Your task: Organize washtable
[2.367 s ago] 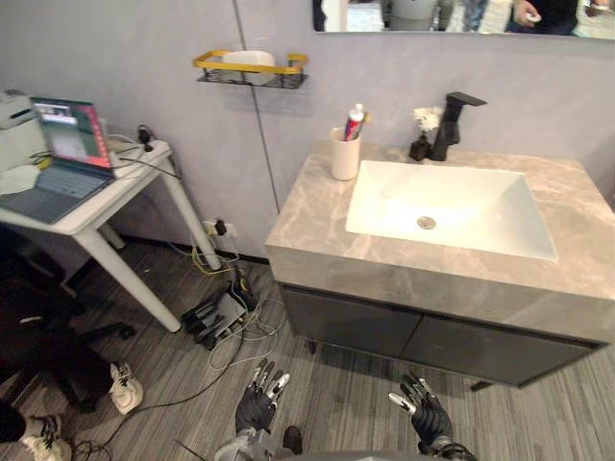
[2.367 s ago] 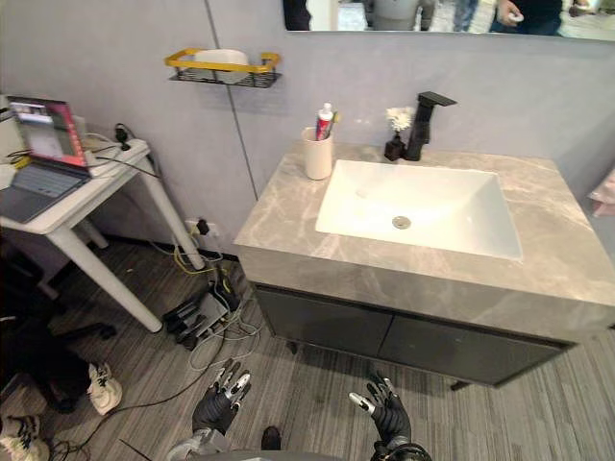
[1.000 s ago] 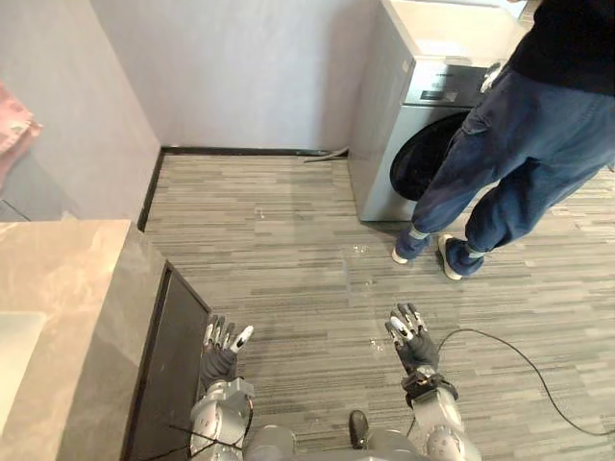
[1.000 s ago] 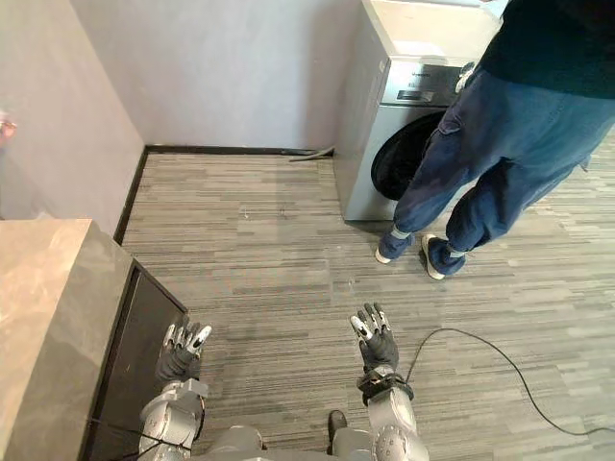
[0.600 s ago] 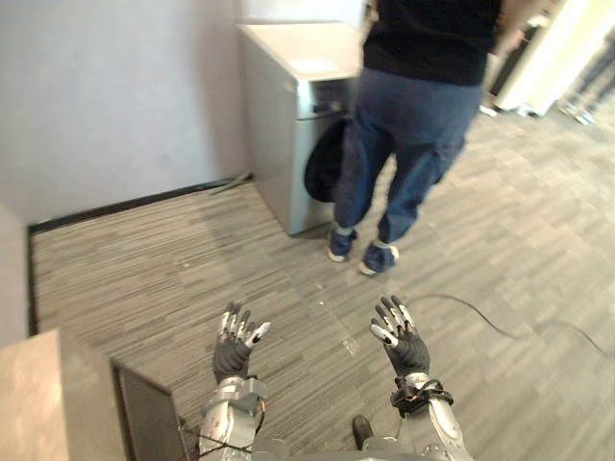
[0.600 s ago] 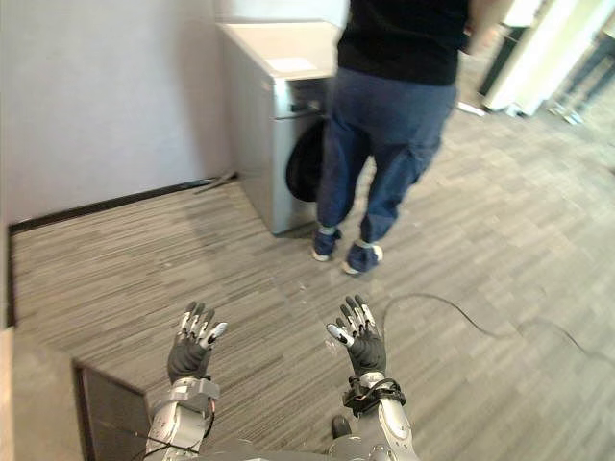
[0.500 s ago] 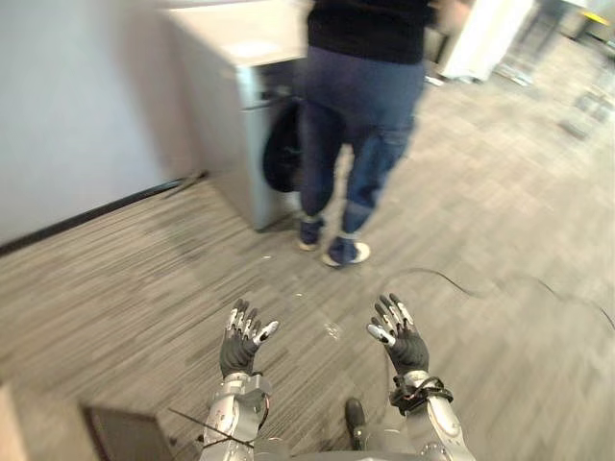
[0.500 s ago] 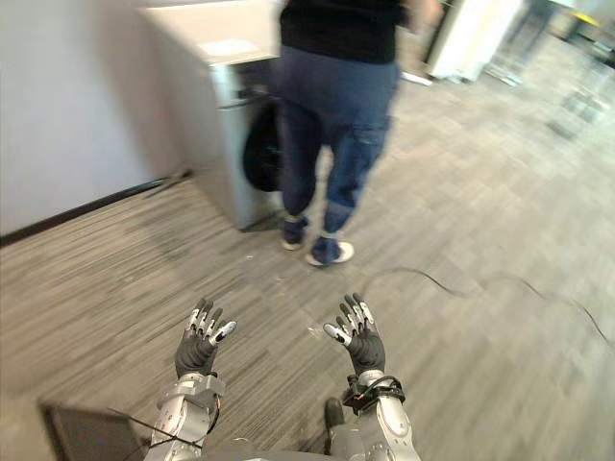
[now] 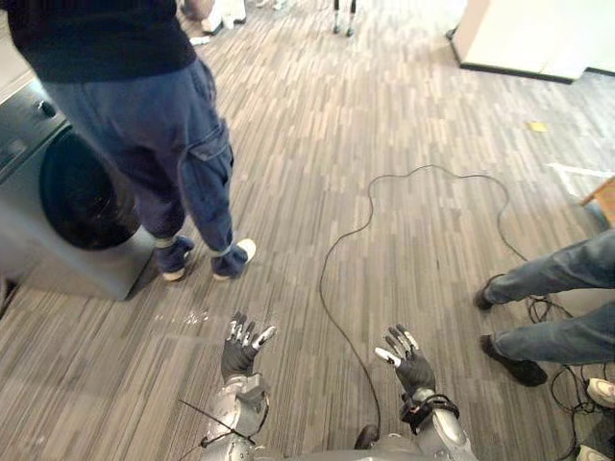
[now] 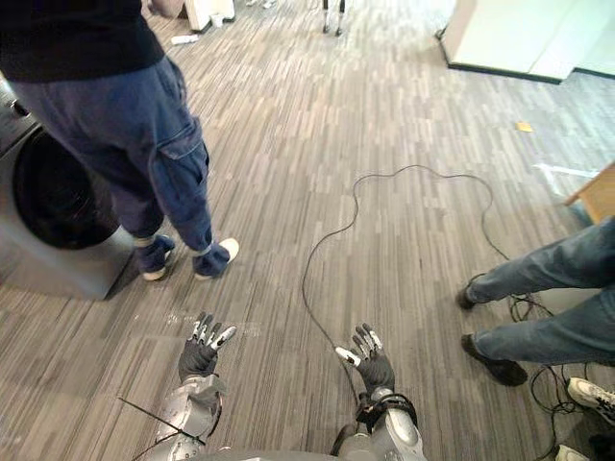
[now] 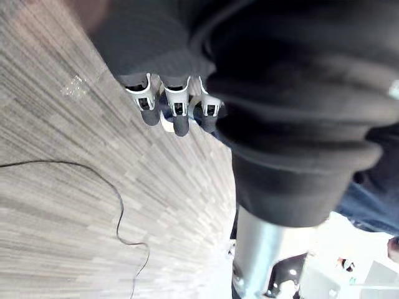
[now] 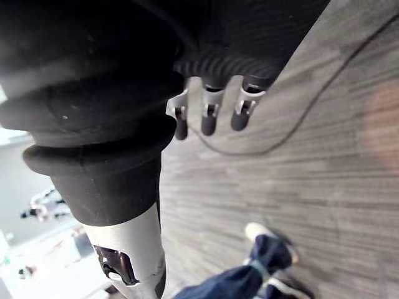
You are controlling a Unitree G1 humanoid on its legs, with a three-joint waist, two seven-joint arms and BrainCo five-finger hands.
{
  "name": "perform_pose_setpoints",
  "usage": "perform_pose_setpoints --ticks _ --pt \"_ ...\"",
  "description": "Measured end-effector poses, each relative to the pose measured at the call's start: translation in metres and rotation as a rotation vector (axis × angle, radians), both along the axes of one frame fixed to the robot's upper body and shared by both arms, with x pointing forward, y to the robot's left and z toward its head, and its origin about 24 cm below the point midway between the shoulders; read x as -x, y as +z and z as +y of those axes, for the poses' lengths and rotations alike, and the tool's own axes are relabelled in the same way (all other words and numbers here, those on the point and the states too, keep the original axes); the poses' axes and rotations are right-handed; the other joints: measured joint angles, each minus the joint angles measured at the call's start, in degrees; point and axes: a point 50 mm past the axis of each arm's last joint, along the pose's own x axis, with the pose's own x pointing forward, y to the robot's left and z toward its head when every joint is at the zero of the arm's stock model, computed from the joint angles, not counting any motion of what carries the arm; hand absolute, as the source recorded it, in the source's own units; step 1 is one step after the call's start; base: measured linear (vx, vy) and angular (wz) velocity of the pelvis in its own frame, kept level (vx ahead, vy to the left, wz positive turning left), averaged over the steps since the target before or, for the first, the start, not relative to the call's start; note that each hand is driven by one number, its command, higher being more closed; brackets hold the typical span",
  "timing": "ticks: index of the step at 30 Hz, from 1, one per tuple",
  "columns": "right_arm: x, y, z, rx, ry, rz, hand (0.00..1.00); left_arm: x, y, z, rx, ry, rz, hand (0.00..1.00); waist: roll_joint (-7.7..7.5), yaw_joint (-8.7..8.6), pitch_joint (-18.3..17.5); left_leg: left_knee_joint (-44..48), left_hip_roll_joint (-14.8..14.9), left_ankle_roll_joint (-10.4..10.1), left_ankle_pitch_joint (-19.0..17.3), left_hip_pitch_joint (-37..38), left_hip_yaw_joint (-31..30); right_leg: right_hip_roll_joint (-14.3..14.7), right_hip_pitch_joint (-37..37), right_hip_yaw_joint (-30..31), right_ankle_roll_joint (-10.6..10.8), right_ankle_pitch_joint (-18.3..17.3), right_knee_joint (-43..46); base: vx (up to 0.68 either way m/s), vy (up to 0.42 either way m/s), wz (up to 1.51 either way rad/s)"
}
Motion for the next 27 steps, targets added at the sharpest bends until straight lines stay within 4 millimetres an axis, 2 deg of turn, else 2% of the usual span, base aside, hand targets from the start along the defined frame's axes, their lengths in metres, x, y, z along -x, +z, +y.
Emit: perform_pose_setpoints --ticks 3,4,5,7,8,9,11,12,16,20,21,27 --pt "0.002 -0.001 -0.003 0.011 0.017 0.005 0.00 0.004 -0.003 0.001 -0.020 -0.020 0.012 0.00 -0.19 0.40 0.0 10.6 3.2 -0.3 0.3 -1.1 -4.1 1.7 3.6 1.8 -0.6 0.4 -3.0 0.06 -0.031 -0.29" --pt "-0.003 0.001 -0.002 0.009 0.025 -0.010 0.00 0.008 -0.005 0.005 -0.023 -0.002 0.026 0.00 -1.16 0.99 0.7 18.8 4.3 0.2 0.7 -5.2 -11.4 1.1 5.1 3.1 -0.6 0.4 -3.4 0.01 0.114 -0.51" --pt "-0.005 0.000 -0.007 0.023 0.010 -0.011 0.00 0.010 -0.006 0.005 -0.024 0.000 0.027 0.00 -1.87 2.56 1.0 18.9 0.4 -2.3 -1.6 -10.0 -24.7 -0.6 5.1 5.0 -0.4 0.5 -3.0 0.01 0.110 -0.54" --pt "-0.010 -0.003 -0.007 0.029 0.015 -0.005 0.00 0.012 -0.006 0.006 -0.026 0.006 0.027 0.00 -1.73 3.35 1.0 11.1 -1.9 -4.1 -0.6 -11.6 -32.4 -1.1 5.0 6.3 0.3 1.0 -3.0 0.02 0.175 -0.43" --pt "-0.011 -0.003 -0.010 0.045 0.021 -0.004 0.00 0.016 -0.007 0.005 -0.025 0.002 0.034 0.00 0.72 3.49 1.0 2.0 -0.8 -5.2 6.4 -12.6 -36.4 0.4 5.2 6.9 1.3 1.0 -3.2 0.06 0.240 -0.24" --pt "-0.014 -0.007 -0.005 0.031 0.022 0.010 0.00 0.021 -0.010 0.009 -0.039 0.000 0.053 0.00 -0.60 3.55 0.9 0.8 -2.8 -4.8 7.2 -11.8 -36.1 -1.3 5.1 8.1 2.6 1.5 -4.2 0.07 0.206 -0.08" --pt "-0.009 -0.009 0.001 0.005 0.008 0.024 0.00 0.022 -0.009 0.016 -0.066 -0.011 0.047 0.00 -2.22 3.51 1.0 -2.8 -5.6 -3.7 8.9 -11.4 -36.3 -2.8 4.6 9.0 3.2 1.9 -6.1 0.05 0.161 0.21" --pt "-0.009 -0.010 0.001 0.003 0.004 0.026 0.00 0.022 -0.009 0.017 -0.067 -0.014 0.045 0.00 -2.39 3.57 1.0 -3.3 -6.1 -3.5 9.1 -11.4 -36.5 -2.9 4.6 9.6 3.1 2.0 -6.5 0.01 0.135 0.28" --pt "-0.010 -0.009 0.003 -0.009 -0.017 0.026 0.00 0.028 -0.011 0.017 -0.056 -0.012 0.060 0.00 -2.79 3.52 0.6 -8.9 -8.2 -2.8 11.9 -8.5 -36.1 -4.1 4.8 11.0 2.5 2.5 -7.2 -0.02 0.061 0.00" --pt "-0.003 -0.014 0.006 -0.014 -0.017 0.057 0.00 0.029 -0.012 0.013 -0.034 -0.016 0.065 0.00 -1.87 3.47 0.3 -12.8 -8.1 -3.5 13.9 -6.3 -36.0 -3.4 4.7 11.4 2.2 2.4 -7.0 -0.03 -0.026 -0.07" --pt "0.006 -0.027 0.016 -0.021 0.026 0.128 0.00 0.041 -0.026 0.004 -0.021 -0.061 0.139 0.00 -2.12 3.17 -2.8 -22.9 -7.3 -4.5 18.7 -1.7 -35.2 -1.6 4.8 12.2 2.6 3.0 -8.5 -0.01 -0.014 -0.04" --pt "0.006 -0.027 0.015 -0.019 0.023 0.128 0.00 0.041 -0.026 0.004 -0.022 -0.059 0.139 0.00 -2.09 3.14 -2.8 -23.1 -7.4 -4.5 18.8 -1.8 -35.5 -1.6 4.7 11.9 2.6 3.0 -8.5 0.00 0.000 0.02"
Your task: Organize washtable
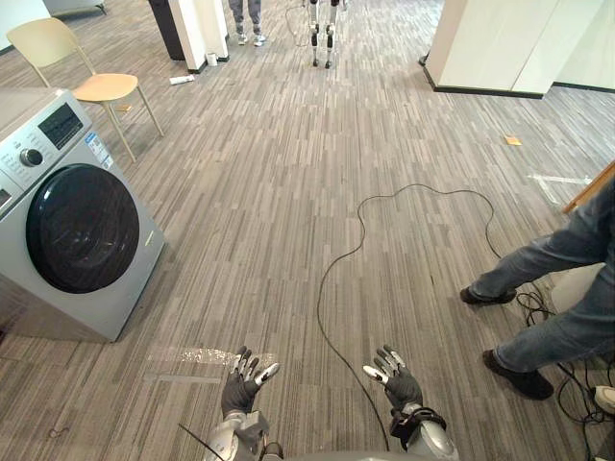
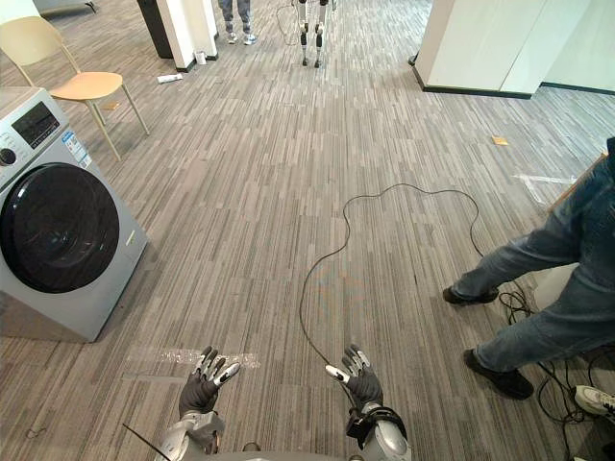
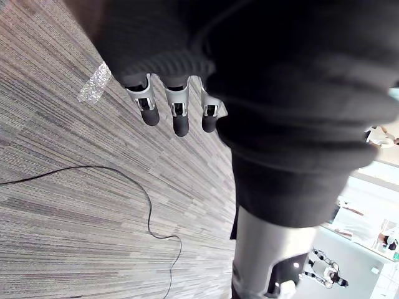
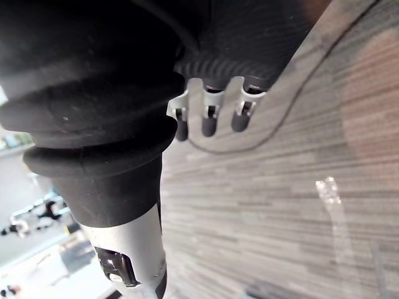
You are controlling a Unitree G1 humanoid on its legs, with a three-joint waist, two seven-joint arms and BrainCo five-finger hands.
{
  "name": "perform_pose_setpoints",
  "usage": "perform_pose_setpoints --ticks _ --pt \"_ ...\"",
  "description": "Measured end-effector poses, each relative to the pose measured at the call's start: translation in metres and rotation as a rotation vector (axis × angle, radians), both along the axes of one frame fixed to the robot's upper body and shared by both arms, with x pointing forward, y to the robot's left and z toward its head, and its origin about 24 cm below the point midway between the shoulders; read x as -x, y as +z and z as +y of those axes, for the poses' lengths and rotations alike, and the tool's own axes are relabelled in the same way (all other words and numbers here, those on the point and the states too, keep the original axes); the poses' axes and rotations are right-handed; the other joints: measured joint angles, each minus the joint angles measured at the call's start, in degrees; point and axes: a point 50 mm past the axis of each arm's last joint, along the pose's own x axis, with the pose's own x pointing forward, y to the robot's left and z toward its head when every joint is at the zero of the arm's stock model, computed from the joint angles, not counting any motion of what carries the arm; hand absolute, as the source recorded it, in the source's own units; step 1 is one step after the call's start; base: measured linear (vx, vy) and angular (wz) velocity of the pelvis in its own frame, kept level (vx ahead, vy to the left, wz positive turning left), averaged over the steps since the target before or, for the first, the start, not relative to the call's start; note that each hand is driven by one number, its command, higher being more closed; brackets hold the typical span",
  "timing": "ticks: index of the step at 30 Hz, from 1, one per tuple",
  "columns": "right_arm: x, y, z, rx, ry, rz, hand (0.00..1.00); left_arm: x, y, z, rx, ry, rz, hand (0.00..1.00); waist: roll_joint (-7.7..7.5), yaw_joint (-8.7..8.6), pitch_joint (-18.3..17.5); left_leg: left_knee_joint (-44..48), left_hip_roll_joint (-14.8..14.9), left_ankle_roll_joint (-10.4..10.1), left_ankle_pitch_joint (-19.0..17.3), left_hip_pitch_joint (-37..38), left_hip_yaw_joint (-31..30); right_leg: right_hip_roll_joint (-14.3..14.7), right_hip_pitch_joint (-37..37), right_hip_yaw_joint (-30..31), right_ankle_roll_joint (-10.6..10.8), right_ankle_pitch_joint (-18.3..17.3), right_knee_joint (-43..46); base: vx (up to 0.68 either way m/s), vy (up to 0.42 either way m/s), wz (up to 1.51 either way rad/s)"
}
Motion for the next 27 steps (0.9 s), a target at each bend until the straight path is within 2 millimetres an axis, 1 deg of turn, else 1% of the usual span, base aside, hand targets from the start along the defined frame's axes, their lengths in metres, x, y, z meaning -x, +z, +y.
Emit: perform_pose_setpoints --ticks 4,6,7,9,12,13,14,16,17,18,19,20,21,22,23,24,25,26,27 --pt "-0.001 0.000 -0.002 0.008 -0.008 -0.001 0.00 0.001 0.000 0.003 -0.010 0.015 0.006 0.00 0.08 0.13 0.2 -0.4 -0.3 0.1 0.4 -1.1 -0.5 -0.3 -1.1 -0.8 0.4 0.2 -0.1 0.00 0.002 0.07" --pt "-0.004 0.001 -0.004 0.015 -0.021 -0.005 0.00 0.001 -0.001 0.007 -0.019 0.035 0.010 0.00 0.22 0.12 0.5 -0.3 -0.7 0.2 0.5 -1.6 -0.4 -0.7 -1.8 -0.7 0.6 0.4 0.0 -0.01 0.016 -0.03" --pt "-0.008 0.003 -0.004 0.016 -0.023 -0.016 0.00 0.001 0.000 0.012 -0.030 0.054 0.010 0.00 0.23 0.12 0.9 -0.2 -0.8 0.2 0.5 -2.1 0.0 -0.8 -2.4 -0.4 0.6 0.7 0.1 -0.02 0.030 -0.15" --pt "-0.016 0.007 -0.003 0.015 -0.017 -0.040 0.00 -0.002 0.002 0.022 -0.055 0.084 0.001 0.00 -0.22 0.26 2.3 0.3 -0.8 0.3 0.4 -3.2 1.3 -0.9 -4.2 1.0 0.4 1.5 0.1 -0.04 0.038 -0.29" --pt "-0.029 0.013 -0.001 0.014 -0.008 -0.078 0.00 -0.004 0.003 0.029 -0.080 0.109 0.000 0.00 -0.94 0.35 3.4 1.0 -0.8 0.7 0.0 -4.6 3.7 -1.0 -6.4 3.8 0.4 2.7 -0.1 -0.06 0.051 -0.51" --pt "-0.027 0.012 -0.009 0.022 -0.038 -0.074 0.00 -0.012 0.006 0.024 -0.064 0.111 -0.024 0.00 -0.27 0.18 4.1 7.5 -0.9 1.4 -4.8 -6.6 5.5 -2.2 -7.7 5.7 0.7 1.2 2.3 -0.05 0.087 -0.47" --pt "-0.026 0.012 -0.011 0.026 -0.046 -0.070 0.00 -0.016 0.008 0.021 -0.054 0.108 -0.039 0.00 -0.19 0.10 4.2 8.6 -1.0 1.4 -5.5 -7.2 5.4 -2.6 -8.3 5.9 1.2 0.5 3.7 -0.03 0.094 -0.32" --pt "-0.027 0.012 -0.013 0.031 -0.047 -0.073 0.00 -0.019 0.009 0.019 -0.050 0.100 -0.049 0.00 -0.29 0.18 4.2 9.4 -1.2 1.9 -5.7 -7.7 5.4 -2.9 -8.9 6.1 1.3 0.2 4.5 0.04 0.036 0.01" --pt "-0.025 0.012 -0.012 0.028 -0.051 -0.071 0.00 -0.022 0.011 0.017 -0.051 0.090 -0.059 0.00 -1.29 -0.21 4.7 11.1 -2.4 1.5 -8.1 -7.7 5.6 -4.7 -9.4 5.4 1.6 -1.7 6.2 0.06 0.112 0.09" --pt "-0.026 0.013 -0.016 0.038 -0.054 -0.076 0.00 -0.025 0.012 0.016 -0.049 0.084 -0.069 0.00 -1.72 -1.00 5.4 18.0 -3.3 2.5 -10.5 -9.1 5.7 -6.6 -11.0 3.7 2.5 -4.0 11.2 0.04 0.139 0.05" --pt "-0.022 0.019 -0.028 0.078 -0.040 -0.103 0.00 -0.024 0.012 0.007 -0.025 0.074 -0.070 0.00 1.34 -2.29 7.0 32.3 -2.2 4.9 -18.9 -8.9 5.7 -9.2 -18.8 1.9 -2.0 -9.8 34.0 0.02 0.177 -0.26" --pt "-0.015 0.022 -0.036 0.100 -0.056 -0.120 0.00 -0.026 0.009 0.001 -0.017 0.054 -0.055 0.00 4.28 -2.72 9.1 32.3 0.0 5.6 -28.2 -4.8 5.5 -6.9 -25.5 4.6 -3.8 -16.8 48.9 -0.02 0.095 -0.40" --pt "-0.008 0.016 -0.034 0.089 -0.072 -0.079 0.00 -0.027 0.009 0.004 -0.035 0.029 -0.049 0.00 4.19 -3.03 9.3 31.4 -0.9 5.0 -28.6 -3.1 5.2 -6.5 -27.4 4.9 -3.5 -17.7 49.1 0.04 0.058 -0.27" --pt "0.003 0.009 -0.034 0.079 -0.102 -0.025 0.00 -0.031 0.012 0.004 -0.062 -0.019 -0.066 0.00 3.23 -4.04 9.2 29.3 -1.5 4.3 -28.8 -1.4 4.9 -5.8 -29.2 3.7 -3.2 -17.1 44.3 0.18 -0.028 0.28" --pt "0.009 0.005 -0.032 0.069 -0.114 -0.003 0.00 -0.039 0.019 0.007 -0.092 -0.061 -0.111 0.00 2.82 -5.12 9.2 28.2 -1.4 4.4 -29.0 -1.1 3.6 -3.6 -31.5 2.7 -3.5 -14.3 35.2 0.51 -0.097 0.56" --pt "0.009 0.004 -0.032 0.068 -0.113 0.004 0.00 -0.047 0.025 0.005 -0.088 -0.079 -0.147 0.00 2.50 -5.15 9.4 27.4 -1.5 4.6 -29.2 -0.4 2.8 -2.6 -33.4 2.0 -3.1 -11.2 28.8 0.58 -0.119 0.69" --pt "0.003 0.006 -0.031 0.074 -0.105 -0.010 0.00 -0.054 0.029 0.001 -0.079 -0.083 -0.171 0.00 2.37 -5.01 10.0 26.1 -1.4 4.2 -29.5 1.3 1.8 -2.0 -34.0 1.2 -2.6 -6.6 23.6 0.55 -0.117 0.63" --pt "-0.003 0.008 -0.031 0.079 -0.095 -0.027 0.00 -0.056 0.030 -0.001 -0.073 -0.085 -0.177 0.00 2.23 -4.94 10.6 23.9 -1.3 3.1 -29.5 3.4 0.8 -1.5 -34.1 0.0 -2.1 -2.2 19.4 0.46 -0.101 0.68" --pt "-0.007 0.010 -0.029 0.086 -0.077 -0.042 0.00 -0.054 0.027 -0.007 -0.064 -0.096 -0.163 0.00 3.74 -5.02 10.2 20.5 0.5 0.1 -28.8 6.2 -0.4 0.6 -33.5 -0.8 -4.6 3.6 18.3 0.67 -0.106 0.57"
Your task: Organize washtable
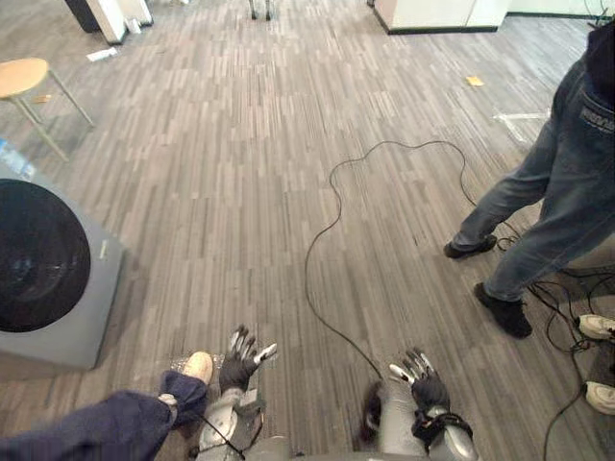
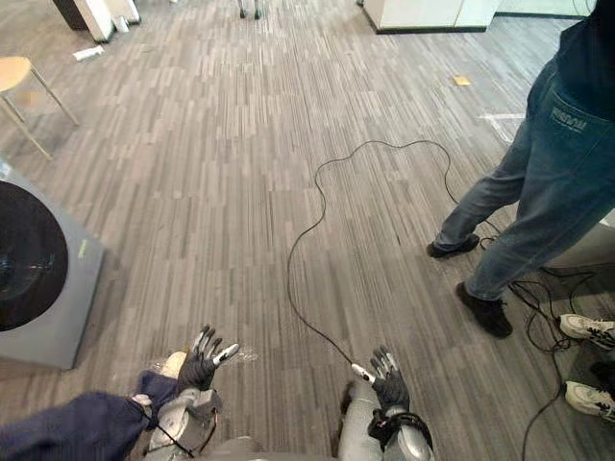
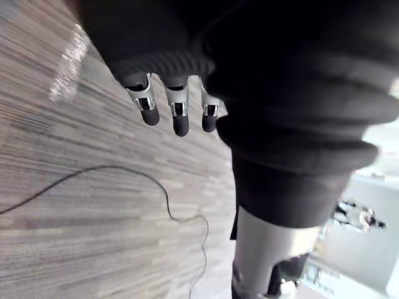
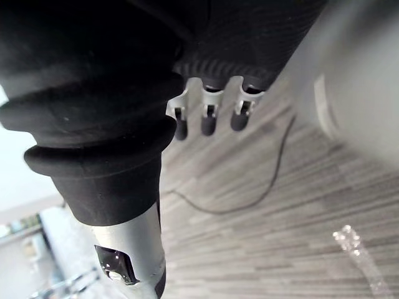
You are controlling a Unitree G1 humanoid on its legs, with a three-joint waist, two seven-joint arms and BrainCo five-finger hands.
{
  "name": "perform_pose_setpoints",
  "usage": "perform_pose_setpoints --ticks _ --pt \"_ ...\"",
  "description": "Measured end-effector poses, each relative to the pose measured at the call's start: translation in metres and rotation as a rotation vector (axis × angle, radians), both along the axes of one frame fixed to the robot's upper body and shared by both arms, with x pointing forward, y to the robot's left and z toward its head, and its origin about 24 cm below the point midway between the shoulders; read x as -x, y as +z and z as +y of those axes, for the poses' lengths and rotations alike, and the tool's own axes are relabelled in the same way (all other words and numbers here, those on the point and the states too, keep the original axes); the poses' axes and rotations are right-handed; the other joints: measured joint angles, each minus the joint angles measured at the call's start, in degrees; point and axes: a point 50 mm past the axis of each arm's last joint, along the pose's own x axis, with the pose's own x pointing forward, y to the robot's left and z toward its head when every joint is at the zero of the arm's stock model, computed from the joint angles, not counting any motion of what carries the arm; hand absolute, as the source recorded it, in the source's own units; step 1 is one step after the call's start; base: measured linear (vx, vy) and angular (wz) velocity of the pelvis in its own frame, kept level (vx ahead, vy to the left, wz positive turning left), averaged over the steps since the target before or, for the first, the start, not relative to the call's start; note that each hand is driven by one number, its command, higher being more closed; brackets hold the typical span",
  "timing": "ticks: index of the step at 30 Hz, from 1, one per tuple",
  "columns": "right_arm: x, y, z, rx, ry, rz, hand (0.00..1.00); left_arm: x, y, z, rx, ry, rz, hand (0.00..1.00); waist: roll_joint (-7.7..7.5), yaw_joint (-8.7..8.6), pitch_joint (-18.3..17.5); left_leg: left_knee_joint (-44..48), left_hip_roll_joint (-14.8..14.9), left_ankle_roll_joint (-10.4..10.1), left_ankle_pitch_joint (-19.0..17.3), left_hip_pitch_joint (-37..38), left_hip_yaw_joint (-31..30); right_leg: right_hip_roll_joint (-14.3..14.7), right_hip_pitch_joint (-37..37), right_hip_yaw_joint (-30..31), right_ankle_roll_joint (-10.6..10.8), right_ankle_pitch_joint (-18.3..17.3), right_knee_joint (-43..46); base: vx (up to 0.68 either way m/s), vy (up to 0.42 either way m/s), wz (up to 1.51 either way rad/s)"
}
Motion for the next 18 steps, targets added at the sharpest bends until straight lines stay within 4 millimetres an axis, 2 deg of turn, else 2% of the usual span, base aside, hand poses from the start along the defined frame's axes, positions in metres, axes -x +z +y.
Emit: perform_pose_setpoints --ticks 1,2,3,4,5,6,7,8,9,10,11,12,13,14,15,16,17,18 --pt "-0.006 0.002 0.006 -0.007 0.020 -0.015 0.00 0.004 -0.003 -0.006 0.014 -0.009 0.018 0.00 1.95 0.98 -0.6 0.0 3.3 -3.1 1.3 1.4 -0.4 1.5 0.7 -0.6 -4.1 0.8 2.7 0.71 -0.100 0.41" --pt "-0.013 0.005 0.006 -0.004 0.029 -0.034 0.00 0.003 -0.003 -0.009 0.023 -0.015 0.015 0.00 2.45 1.21 -0.4 1.2 3.9 -6.7 3.4 1.3 -0.3 0.6 0.4 -1.3 -3.7 0.4 5.6 0.78 -0.075 0.68" --pt "-0.022 0.011 0.006 0.000 0.036 -0.071 0.00 -0.005 0.001 -0.019 0.044 -0.032 -0.004 0.00 1.23 -0.34 1.9 7.1 2.3 -9.0 11.3 0.7 -1.0 -4.2 -1.5 -3.0 -7.2 -4.5 19.0 0.72 -0.190 0.59" --pt "-0.022 0.010 0.006 0.004 0.069 -0.068 0.00 -0.001 -0.003 -0.021 0.059 -0.014 0.015 0.00 1.94 0.57 1.4 15.4 3.8 -8.1 17.2 -1.3 -0.4 -2.1 -1.6 -4.9 -6.5 -8.6 22.0 0.81 -0.392 0.36" --pt "-0.020 0.011 0.017 -0.018 0.094 -0.073 0.00 0.009 -0.005 -0.018 0.065 0.002 0.030 0.00 2.77 1.61 0.0 30.2 6.5 -8.7 25.7 -6.4 0.0 3.5 5.9 -6.1 -8.9 -7.0 8.1 0.60 -0.457 -0.30" --pt "-0.023 0.014 0.016 -0.009 0.104 -0.087 0.00 0.009 -0.006 -0.023 0.082 -0.003 0.032 0.00 4.56 1.87 0.5 37.5 9.1 -8.5 25.9 -9.2 -0.2 6.3 8.2 -5.1 -7.6 -8.0 6.9 0.59 -0.345 -0.85" --pt "-0.031 0.018 0.014 0.002 0.108 -0.108 0.00 0.011 -0.008 -0.024 0.109 -0.006 0.041 0.00 7.74 3.19 0.4 48.6 12.6 -5.5 23.2 -14.6 -0.2 10.7 12.7 -2.9 -7.5 -7.6 3.8 0.62 -0.119 -1.10" --pt "-0.035 0.019 0.015 0.000 0.109 -0.117 0.00 0.013 -0.010 -0.021 0.129 0.014 0.057 0.00 6.77 3.82 1.2 53.7 13.9 -1.3 20.5 -18.9 1.1 12.7 18.1 -0.6 -7.5 -8.0 0.1 0.67 -0.022 -1.09" --pt "-0.036 0.020 0.017 -0.008 0.106 -0.120 0.00 0.013 -0.010 -0.018 0.130 0.025 0.057 0.00 6.30 3.87 1.5 54.2 13.8 0.3 19.5 -20.7 2.0 12.7 21.3 0.4 -7.5 -8.0 -1.7 0.66 0.020 -0.63" --pt "-0.036 0.020 0.020 -0.020 0.101 -0.123 0.00 0.014 -0.010 -0.016 0.125 0.028 0.059 0.00 4.67 3.87 2.2 52.7 13.5 1.6 18.3 -23.0 3.6 12.4 25.2 1.9 -7.5 -8.0 -4.3 0.63 0.026 -0.53" --pt "-0.037 0.021 0.019 -0.030 0.094 -0.126 0.00 0.017 -0.012 -0.014 0.122 0.030 0.068 0.00 1.92 4.38 2.4 45.6 11.7 0.7 16.1 -27.2 5.9 10.7 30.4 4.9 -6.6 -8.5 -8.3 0.72 0.056 -0.72" --pt "-0.039 0.022 0.017 -0.028 0.089 -0.133 0.00 0.018 -0.011 -0.014 0.127 0.030 0.066 0.00 0.62 4.90 2.2 36.1 10.0 0.9 15.8 -29.7 6.5 9.3 33.3 6.2 -5.2 -9.0 -10.8 0.59 0.079 -0.83" --pt "-0.039 0.022 0.016 -0.025 0.089 -0.134 0.00 0.017 -0.009 -0.015 0.130 0.028 0.056 0.00 0.50 5.33 2.2 30.4 9.4 0.9 15.8 -30.7 6.3 8.7 34.6 6.7 -4.4 -9.2 -11.8 0.57 0.150 -0.78" --pt "-0.040 0.022 0.016 -0.022 0.090 -0.134 0.00 0.017 -0.007 -0.015 0.135 0.027 0.044 0.00 0.34 5.69 2.4 21.3 8.6 -0.1 16.4 -31.7 5.8 7.5 36.4 7.0 -2.8 -10.0 -12.9 0.58 0.233 -0.78" --pt "-0.038 0.021 0.015 -0.021 0.091 -0.127 0.00 0.019 -0.005 -0.014 0.141 0.040 0.035 0.00 0.71 6.24 2.2 9.0 7.7 -3.1 18.8 -32.2 4.2 6.0 38.8 6.6 -0.5 -11.4 -14.2 0.59 0.282 -0.76" --pt "-0.036 0.019 0.015 -0.020 0.090 -0.119 0.00 0.018 -0.003 -0.013 0.143 0.048 0.025 0.00 0.89 6.67 2.1 3.2 7.4 -4.8 20.4 -32.2 2.6 5.4 39.9 6.4 0.8 -12.2 -14.7 0.62 0.370 -0.82" --pt "-0.032 0.016 0.014 -0.018 0.088 -0.101 0.00 0.019 0.001 -0.009 0.145 0.066 0.007 0.00 2.00 7.25 1.6 -4.1 7.8 -6.3 23.7 -32.5 -0.8 4.7 42.7 6.4 3.5 -14.1 -15.9 0.66 0.442 -0.62" --pt "-0.028 0.010 0.014 -0.020 0.086 -0.073 0.00 0.019 0.004 -0.007 0.147 0.079 -0.007 0.00 1.76 7.22 1.3 -0.2 6.3 -3.2 30.5 -32.6 -0.5 2.9 45.4 7.5 5.6 -16.2 -16.5 0.64 0.433 -0.41"
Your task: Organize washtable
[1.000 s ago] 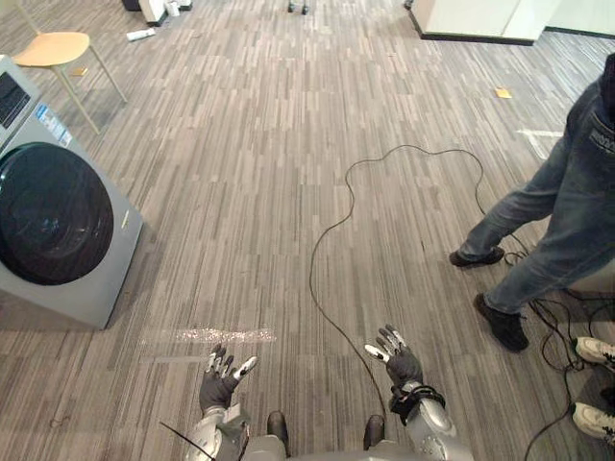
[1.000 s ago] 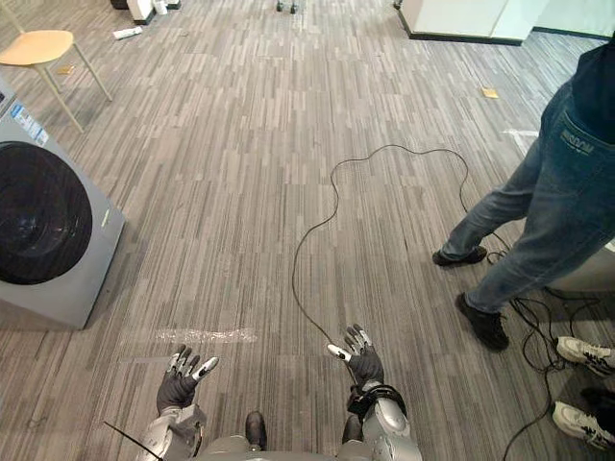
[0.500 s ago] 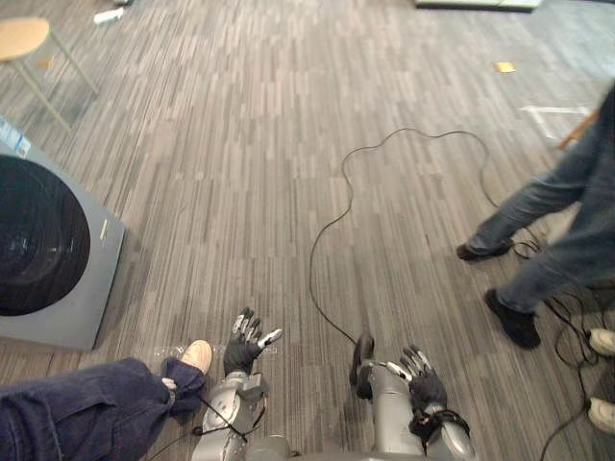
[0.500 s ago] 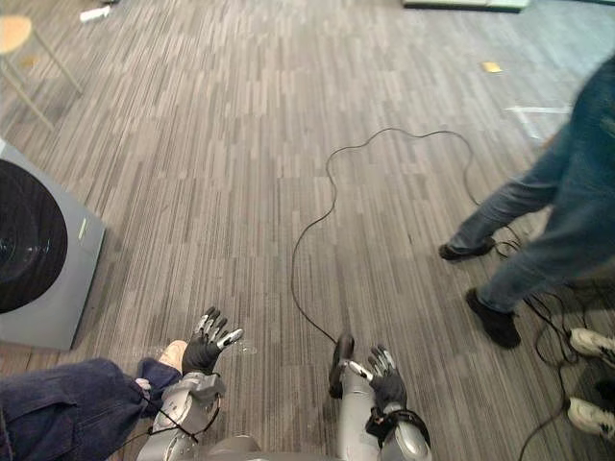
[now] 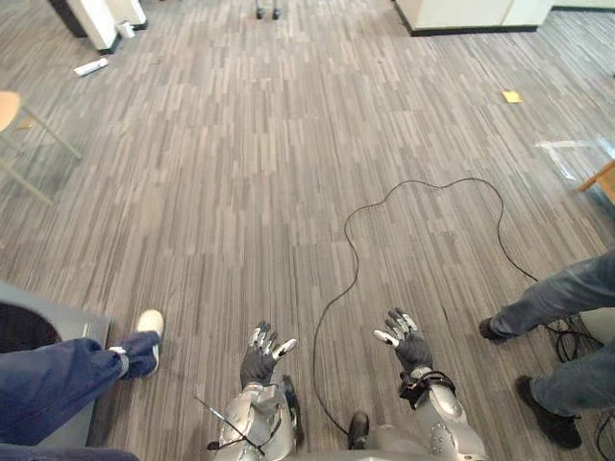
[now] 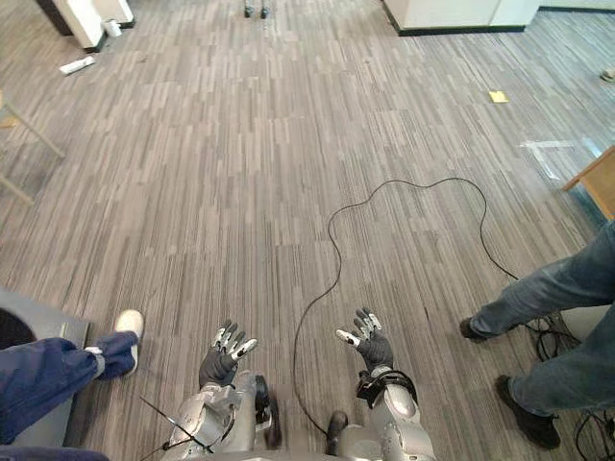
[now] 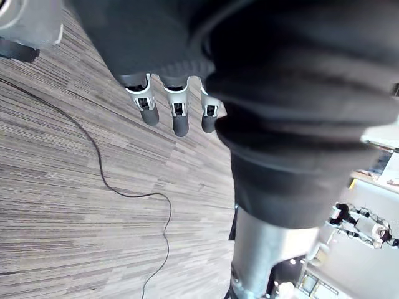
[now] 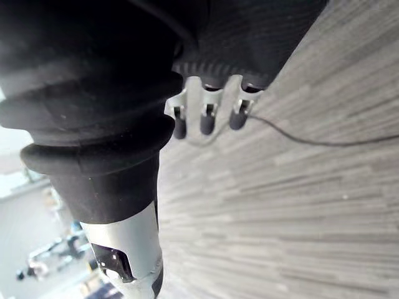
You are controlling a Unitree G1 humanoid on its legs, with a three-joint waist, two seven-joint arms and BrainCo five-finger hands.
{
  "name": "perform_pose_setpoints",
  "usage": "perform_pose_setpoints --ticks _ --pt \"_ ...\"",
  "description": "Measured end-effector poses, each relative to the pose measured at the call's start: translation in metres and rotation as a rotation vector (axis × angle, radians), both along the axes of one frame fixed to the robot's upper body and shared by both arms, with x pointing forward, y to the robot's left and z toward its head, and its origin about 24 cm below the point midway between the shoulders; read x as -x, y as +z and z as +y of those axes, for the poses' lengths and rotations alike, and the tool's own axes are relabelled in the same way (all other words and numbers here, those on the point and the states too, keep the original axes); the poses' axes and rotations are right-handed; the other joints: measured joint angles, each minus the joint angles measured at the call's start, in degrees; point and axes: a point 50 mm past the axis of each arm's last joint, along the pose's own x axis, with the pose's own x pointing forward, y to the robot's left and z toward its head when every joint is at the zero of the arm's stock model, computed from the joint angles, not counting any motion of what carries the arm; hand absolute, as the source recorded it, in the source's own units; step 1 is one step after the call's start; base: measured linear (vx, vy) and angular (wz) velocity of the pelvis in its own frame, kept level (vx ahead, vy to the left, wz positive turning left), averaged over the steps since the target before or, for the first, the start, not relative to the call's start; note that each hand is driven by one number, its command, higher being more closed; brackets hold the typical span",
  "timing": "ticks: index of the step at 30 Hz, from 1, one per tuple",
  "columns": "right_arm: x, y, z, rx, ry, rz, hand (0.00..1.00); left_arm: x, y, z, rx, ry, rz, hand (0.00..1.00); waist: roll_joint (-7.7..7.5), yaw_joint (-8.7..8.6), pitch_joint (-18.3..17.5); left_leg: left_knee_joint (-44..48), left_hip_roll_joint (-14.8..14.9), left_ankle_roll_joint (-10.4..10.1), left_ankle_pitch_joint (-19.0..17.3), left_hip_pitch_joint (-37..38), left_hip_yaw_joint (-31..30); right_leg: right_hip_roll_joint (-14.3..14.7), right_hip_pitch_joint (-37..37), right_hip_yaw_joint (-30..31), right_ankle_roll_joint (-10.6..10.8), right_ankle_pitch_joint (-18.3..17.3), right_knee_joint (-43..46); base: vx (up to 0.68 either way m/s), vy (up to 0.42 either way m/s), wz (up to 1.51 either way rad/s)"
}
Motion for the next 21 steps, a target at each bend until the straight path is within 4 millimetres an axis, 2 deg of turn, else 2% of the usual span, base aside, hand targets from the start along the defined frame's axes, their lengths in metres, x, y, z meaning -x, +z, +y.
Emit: perform_pose_setpoints --ticks 1,2,3,4,5,6,7,8,9,10,11,12,13,14,15,16,17,18,19,20,21 --pt "0.001 -0.002 0.001 -0.002 -0.001 0.012 0.00 -0.002 0.002 0.002 -0.002 0.009 -0.008 0.00 -0.82 -0.29 -0.3 2.5 -1.4 2.5 0.5 -0.5 0.2 -1.6 0.6 0.7 0.8 0.5 0.5 0.76 0.501 -0.06" --pt "0.003 -0.004 0.004 -0.009 0.014 0.021 0.00 -0.006 0.008 0.004 0.007 0.021 -0.040 0.00 -2.21 -0.28 -1.1 6.8 -3.3 6.5 -3.5 -1.7 1.7 -4.6 -0.2 1.5 0.7 1.0 3.4 0.74 0.468 -0.13" --pt "0.001 -0.003 0.008 -0.017 0.036 0.016 0.00 -0.008 0.016 0.005 0.018 0.033 -0.079 0.00 -2.84 0.43 -1.4 9.5 -4.2 8.6 -6.0 -1.6 3.7 -7.2 -2.6 2.9 0.9 2.7 8.3 0.76 0.489 -0.25" --pt "-0.001 -0.002 0.010 -0.027 0.045 0.007 0.00 -0.008 0.020 0.007 0.017 0.038 -0.096 0.00 -3.40 0.64 -1.8 10.3 -5.2 9.3 -7.4 -1.2 4.5 -8.7 -4.4 3.8 0.9 3.4 12.0 0.62 0.414 -0.30" --pt "-0.003 0.000 0.013 -0.041 0.061 -0.009 0.00 -0.009 0.026 0.008 0.015 0.041 -0.126 0.00 -4.24 0.50 -2.2 11.0 -7.3 10.9 -9.5 0.5 5.8 -11.8 -8.4 5.1 0.2 4.8 21.8 0.58 0.384 0.03" --pt "-0.005 0.001 0.013 -0.044 0.073 -0.018 0.00 -0.013 0.029 0.009 0.008 0.039 -0.146 0.00 -4.30 -0.52 -2.0 10.8 -9.5 12.2 -11.9 3.0 5.6 -14.5 -13.4 5.8 -2.4 7.6 35.5 0.54 0.345 0.19" --pt "-0.005 0.001 0.013 -0.047 0.080 -0.019 0.00 -0.015 0.029 0.009 0.006 0.037 -0.151 0.00 -4.28 -0.73 -1.9 10.5 -10.4 12.4 -12.8 4.5 5.4 -15.3 -16.1 6.4 -3.9 7.3 42.8 0.49 0.279 0.34" --pt "-0.003 -0.003 0.013 -0.050 0.091 0.004 0.00 -0.017 0.030 0.013 -0.017 0.032 -0.155 0.00 -4.21 -1.39 -1.4 8.2 -12.1 12.7 -13.5 9.6 4.7 -15.0 -20.3 6.9 -5.2 4.6 53.8 0.37 0.188 0.31" --pt "-0.001 -0.005 0.014 -0.051 0.094 0.017 0.00 -0.017 0.030 0.016 -0.027 0.033 -0.156 0.00 -3.99 -2.18 -1.1 6.4 -12.5 12.7 -13.5 12.4 4.2 -14.5 -21.2 6.2 -5.4 3.0 55.9 0.51 0.253 0.49" --pt "0.007 -0.009 0.013 -0.056 0.094 0.036 0.00 -0.013 0.030 0.021 -0.055 0.033 -0.156 0.00 -3.06 -3.45 -1.0 1.0 -12.7 12.6 -13.4 19.1 2.6 -11.7 -23.2 1.2 -4.3 -1.2 52.4 0.39 0.180 0.42" --pt "0.008 -0.010 0.014 -0.058 0.096 0.038 0.00 -0.013 0.029 0.022 -0.059 0.033 -0.156 0.00 -2.99 -3.51 -1.1 0.1 -12.8 12.6 -13.4 20.4 2.3 -11.0 -23.9 0.0 -4.0 -2.0 50.0 0.42 0.163 0.41" --pt "0.013 -0.011 0.014 -0.071 0.096 0.046 0.00 -0.012 0.029 0.022 -0.062 0.027 -0.157 0.00 -3.27 -3.59 -1.4 -1.7 -13.0 12.5 -13.4 22.0 1.6 -9.3 -25.5 -2.2 -3.1 -3.2 42.8 0.29 0.050 0.40" --pt "0.015 -0.012 0.014 -0.082 0.092 0.053 0.00 -0.012 0.029 0.021 -0.062 0.016 -0.160 0.00 -3.84 -3.70 -1.9 -2.8 -13.4 12.4 -13.4 23.0 0.3 -6.9 -26.8 -3.1 -2.3 -2.8 32.0 0.29 0.017 0.52" --pt "0.017 -0.014 0.014 -0.082 0.091 0.062 0.00 -0.012 0.029 0.020 -0.060 0.009 -0.160 0.00 -4.07 -3.85 -2.1 -2.9 -13.7 12.0 -13.6 23.4 -0.4 -5.5 -26.7 -2.6 -2.0 -1.3 25.7 0.32 -0.023 0.69" --pt "0.022 -0.018 0.015 -0.089 0.091 0.085 0.00 -0.011 0.026 0.021 -0.062 0.000 -0.149 0.00 -5.30 -3.46 -2.7 -2.3 -15.0 11.0 -14.2 23.8 -1.8 -3.2 -26.8 -0.8 -2.9 7.9 16.0 0.29 -0.043 0.68" --pt "0.024 -0.019 0.015 -0.089 0.092 0.096 0.00 -0.010 0.022 0.021 -0.063 -0.002 -0.130 0.00 -4.89 -3.71 -2.9 -1.6 -15.1 10.2 -14.6 24.0 -3.1 -2.6 -26.2 0.2 -1.9 9.5 15.2 0.36 -0.037 0.64" --pt "0.030 -0.022 0.012 -0.075 0.099 0.117 0.00 -0.006 0.017 0.014 -0.034 0.008 -0.104 0.00 -3.46 -3.16 -4.0 -0.2 -14.0 9.0 -14.6 23.8 -3.8 -1.5 -24.5 0.0 -4.0 11.5 12.9 0.33 -0.017 0.28" --pt "0.029 -0.020 0.013 -0.069 0.119 0.108 0.00 0.003 0.013 0.014 -0.019 0.034 -0.081 0.00 -2.87 -2.51 -5.2 0.4 -13.3 7.6 -14.5 24.2 -3.5 -1.2 -22.2 0.0 -4.6 12.8 9.9 0.32 0.012 -0.01" --pt "0.029 -0.020 0.014 -0.067 0.131 0.103 0.00 0.008 0.011 0.013 -0.014 0.040 -0.065 0.00 -2.74 -2.14 -6.1 0.7 -13.3 7.0 -14.4 24.2 -3.4 -1.0 -21.3 0.0 -4.7 13.3 8.2 0.30 0.036 -0.12" --pt "0.027 -0.019 0.017 -0.071 0.149 0.094 0.00 0.013 0.007 0.013 -0.014 0.037 -0.042 0.00 -4.12 -1.72 -6.8 3.6 -13.5 4.6 -16.2 21.6 -3.2 -2.1 -19.6 0.2 -5.2 14.9 4.9 0.21 0.042 0.05" --pt "0.024 -0.017 0.018 -0.074 0.153 0.082 0.00 0.013 0.006 0.011 -0.013 0.023 -0.041 0.00 -4.30 -1.83 -6.9 1.9 -13.1 5.9 -16.6 21.3 -3.5 -2.4 -19.3 0.2 -5.0 15.0 4.4 0.19 0.030 0.21"
